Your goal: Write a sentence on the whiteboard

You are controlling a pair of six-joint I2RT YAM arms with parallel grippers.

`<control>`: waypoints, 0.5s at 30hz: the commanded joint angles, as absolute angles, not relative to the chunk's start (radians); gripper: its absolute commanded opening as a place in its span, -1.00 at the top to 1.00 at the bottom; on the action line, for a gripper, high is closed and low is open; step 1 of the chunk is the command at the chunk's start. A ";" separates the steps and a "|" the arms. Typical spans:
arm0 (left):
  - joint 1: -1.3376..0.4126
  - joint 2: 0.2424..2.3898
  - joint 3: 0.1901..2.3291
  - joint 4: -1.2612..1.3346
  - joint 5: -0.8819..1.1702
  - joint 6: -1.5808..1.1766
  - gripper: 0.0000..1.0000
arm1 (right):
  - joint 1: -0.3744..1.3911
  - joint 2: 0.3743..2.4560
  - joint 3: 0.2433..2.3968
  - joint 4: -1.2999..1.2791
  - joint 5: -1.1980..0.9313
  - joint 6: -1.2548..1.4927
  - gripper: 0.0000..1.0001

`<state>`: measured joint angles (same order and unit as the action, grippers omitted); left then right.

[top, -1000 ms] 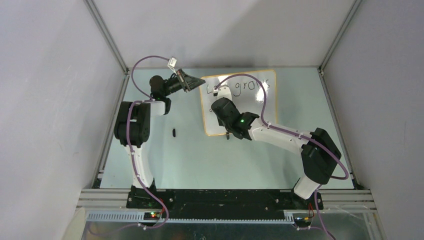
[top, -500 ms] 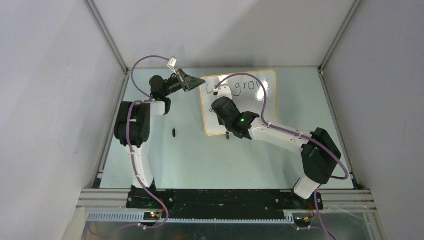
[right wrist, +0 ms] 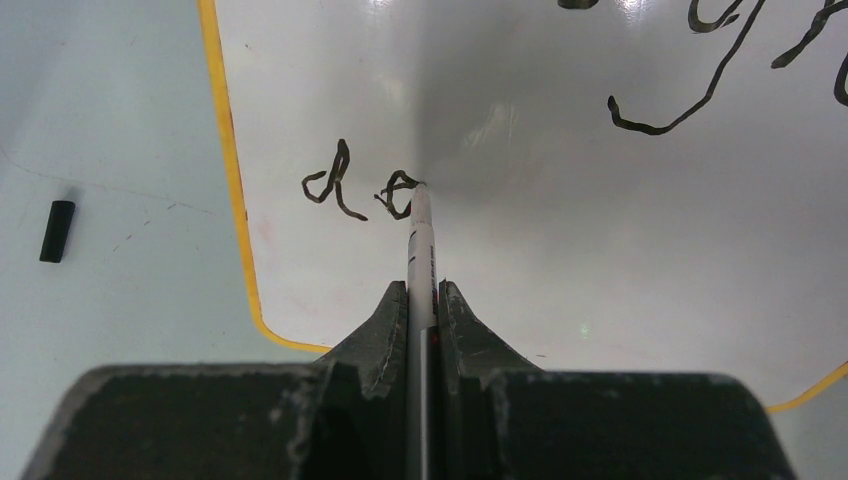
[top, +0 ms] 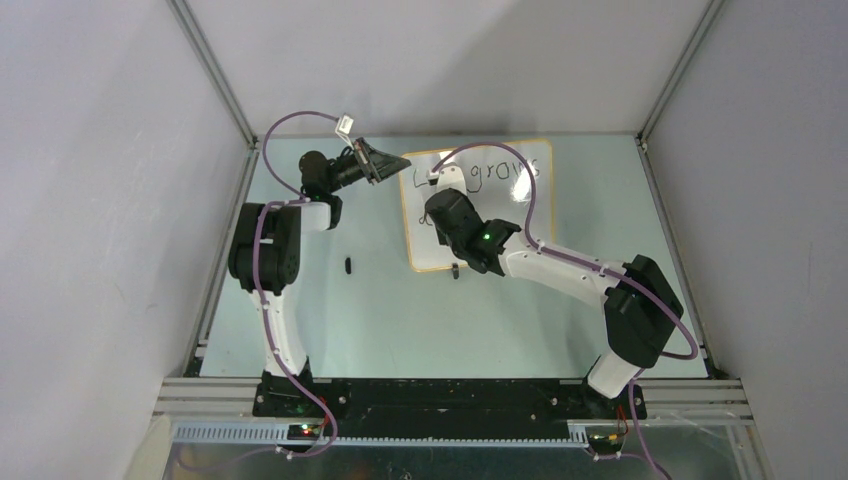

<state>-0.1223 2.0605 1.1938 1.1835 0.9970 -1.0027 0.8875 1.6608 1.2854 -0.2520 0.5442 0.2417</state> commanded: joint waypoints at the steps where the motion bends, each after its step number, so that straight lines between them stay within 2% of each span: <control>1: -0.141 2.010 1.192 1.189 1.015 -0.980 1.00 | 0.883 1.660 1.323 -0.243 0.575 0.247 1.00; 15: -0.141 2.010 1.192 1.186 1.015 -0.979 1.00 | 0.892 1.667 1.321 -0.317 0.551 0.268 1.00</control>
